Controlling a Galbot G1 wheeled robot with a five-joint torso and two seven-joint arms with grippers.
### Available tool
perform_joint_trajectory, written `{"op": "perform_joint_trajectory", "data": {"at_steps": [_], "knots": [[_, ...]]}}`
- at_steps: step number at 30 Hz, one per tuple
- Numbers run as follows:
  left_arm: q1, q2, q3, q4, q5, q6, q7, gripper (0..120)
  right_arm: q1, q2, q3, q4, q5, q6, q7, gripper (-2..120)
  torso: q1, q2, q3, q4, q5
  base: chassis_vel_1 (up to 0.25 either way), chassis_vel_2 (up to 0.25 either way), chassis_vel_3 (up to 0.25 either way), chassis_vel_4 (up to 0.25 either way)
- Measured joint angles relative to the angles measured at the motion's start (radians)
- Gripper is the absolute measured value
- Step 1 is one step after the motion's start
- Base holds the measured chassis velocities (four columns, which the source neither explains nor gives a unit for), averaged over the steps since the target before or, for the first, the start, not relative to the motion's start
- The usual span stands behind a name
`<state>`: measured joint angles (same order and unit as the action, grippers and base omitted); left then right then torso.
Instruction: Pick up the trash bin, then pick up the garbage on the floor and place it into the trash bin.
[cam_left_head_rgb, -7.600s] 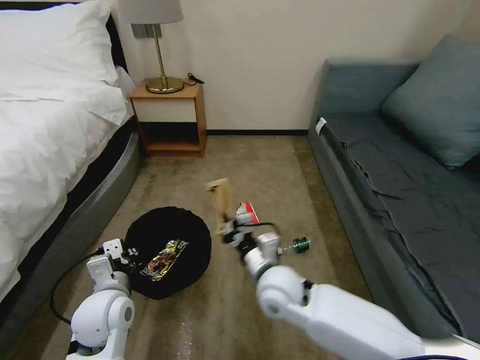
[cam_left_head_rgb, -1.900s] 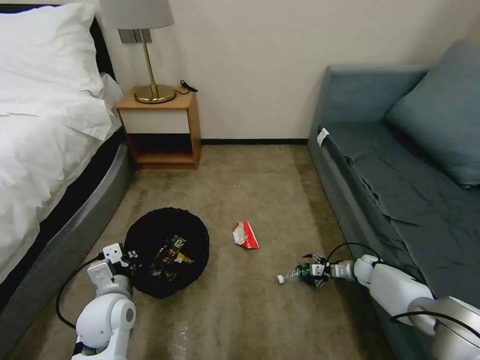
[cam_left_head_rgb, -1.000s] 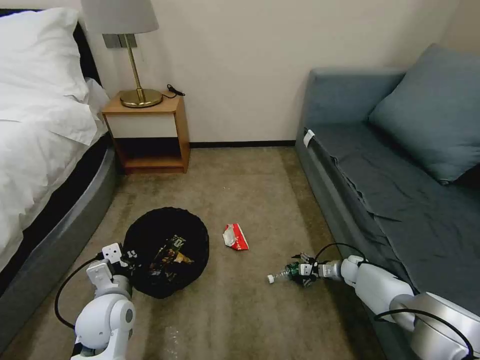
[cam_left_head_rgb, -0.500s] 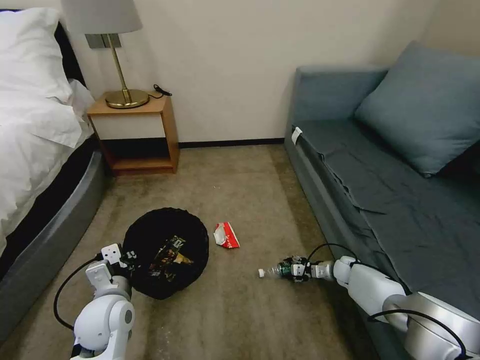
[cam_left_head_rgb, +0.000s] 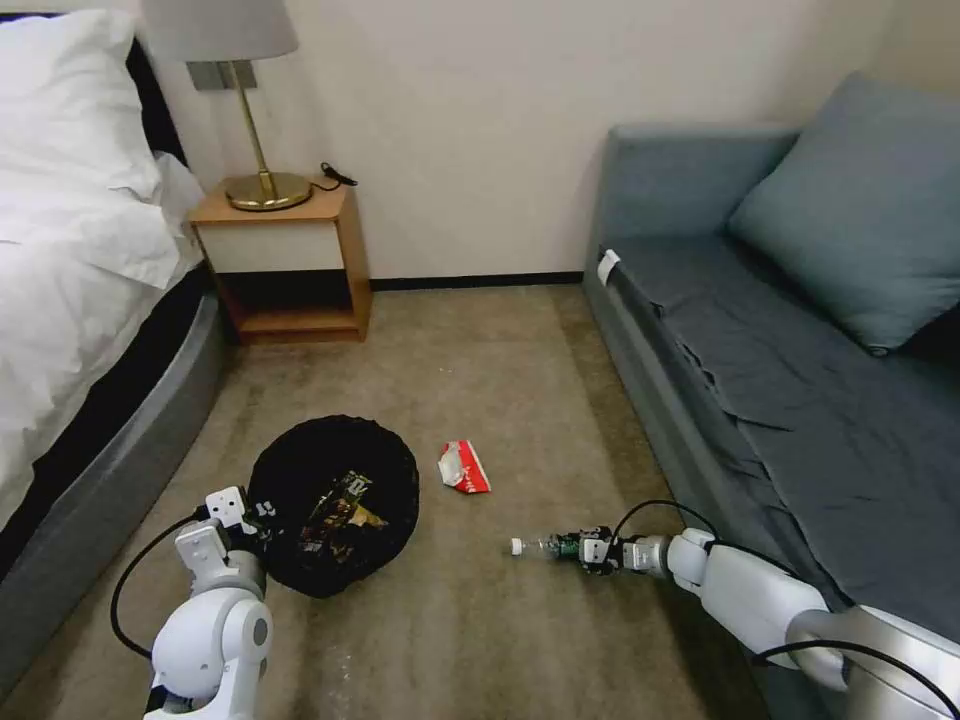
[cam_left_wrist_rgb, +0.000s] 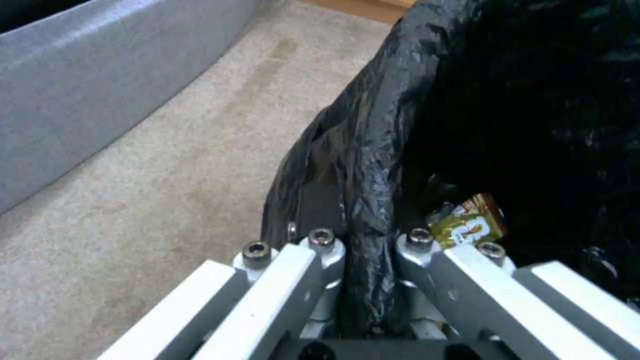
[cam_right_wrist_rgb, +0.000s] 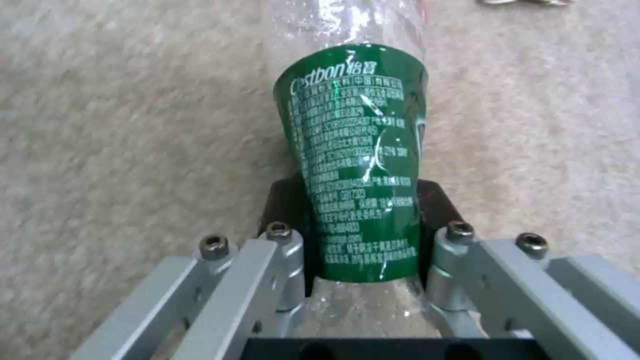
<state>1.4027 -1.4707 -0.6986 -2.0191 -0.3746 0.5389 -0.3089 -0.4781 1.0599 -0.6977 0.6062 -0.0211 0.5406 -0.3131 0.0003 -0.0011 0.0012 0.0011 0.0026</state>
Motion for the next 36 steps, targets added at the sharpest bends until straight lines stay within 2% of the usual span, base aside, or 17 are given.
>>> {"op": "perform_joint_trajectory", "data": {"at_steps": [4,10,13,14,18,19,23,28,31,32,34,36], "knots": [[-0.001,0.001,0.001,-0.003,0.0,0.003,0.0,3,0.021,-0.045,-0.001,0.11,0.052,-0.036,0.021,21,0.0,0.0,-0.001,-0.0009,-0.0015,0.0,0.0,0.0,0.0],[0.0,0.002,0.0,-0.011,0.0,0.007,0.0,3,0.031,-0.087,0.004,0.224,0.097,-0.072,0.046,21,0.0,0.0,-0.001,-0.0011,-0.0024,0.0,0.0,0.0,0.0],[0.002,0.005,-0.003,-0.016,-0.002,0.01,-0.001,3,0.032,-0.117,0.031,0.355,0.152,-0.124,0.087,21,0.0,0.001,-0.001,-0.0011,-0.0023,0.0,0.0,0.0,0.0],[0.002,0.005,-0.003,-0.016,-0.002,0.01,-0.001,3,0.032,-0.117,0.031,0.355,0.152,-0.124,0.087,21,0.0,0.001,-0.001,-0.0011,-0.0023,0.0,0.0,0.0,0.0],[0.003,0.006,-0.005,-0.022,-0.003,0.016,-0.001,3,0.048,-0.16,0.073,0.58,0.23,-0.166,0.139,21,0.0,0.001,-0.001,-0.0009,-0.0026,0.0,0.0,0.0,0.0],[0.003,0.006,-0.005,-0.022,-0.003,0.016,-0.001,3,0.048,-0.16,0.073,0.58,0.23,-0.166,0.139,21,0.0,0.001,-0.001,-0.0009,-0.0026,0.0,0.0,0.0,0.0],[0.003,0.006,-0.005,-0.027,-0.003,0.022,-0.003,3,0.115,-0.201,0.028,0.799,0.341,-0.222,0.192,21,0.0,0.001,-0.001,-0.001,-0.0029,0.0,0.0,0.0,0.0],[0.003,0.005,-0.005,-0.027,-0.003,0.024,-0.004,3,0.17,-0.192,-0.006,0.911,0.455,-0.272,0.254,21,0.0,0.001,-0.001,-0.0012,-0.0028,0.0,0.0,0.0,0.0],[0.002,0.003,-0.004,-0.028,-0.002,0.026,-0.004,3,0.234,-0.153,-0.111,1.042,0.613,-0.339,0.373,21,0.0,0.001,-0.001,-0.001,-0.0029,0.0,0.0,0.0,0.0],[0.002,0.003,-0.004,-0.028,-0.002,0.026,-0.004,3,0.234,-0.153,-0.111,1.042,0.613,-0.339,0.373,21,0.0,0.001,-0.001,-0.001,-0.0029,0.0,0.0,0.0,0.0],[0.002,0.002,-0.002,-0.03,-0.002,0.027,-0.004,3,0.25,-0.126,-0.168,1.079,0.672,-0.363,0.422,21,0.0,0.001,-0.001,-0.001,-0.0031,0.0,0.0,0.0,0.0],[0.001,-0.001,0.001,-0.035,-0.002,0.03,-0.004,3,0.267,-0.065,-0.253,1.096,0.745,-0.389,0.501,21,0.0,0.001,-0.001,-0.0011,-0.0028,0.0,0.0,0.0,0.0]]}}
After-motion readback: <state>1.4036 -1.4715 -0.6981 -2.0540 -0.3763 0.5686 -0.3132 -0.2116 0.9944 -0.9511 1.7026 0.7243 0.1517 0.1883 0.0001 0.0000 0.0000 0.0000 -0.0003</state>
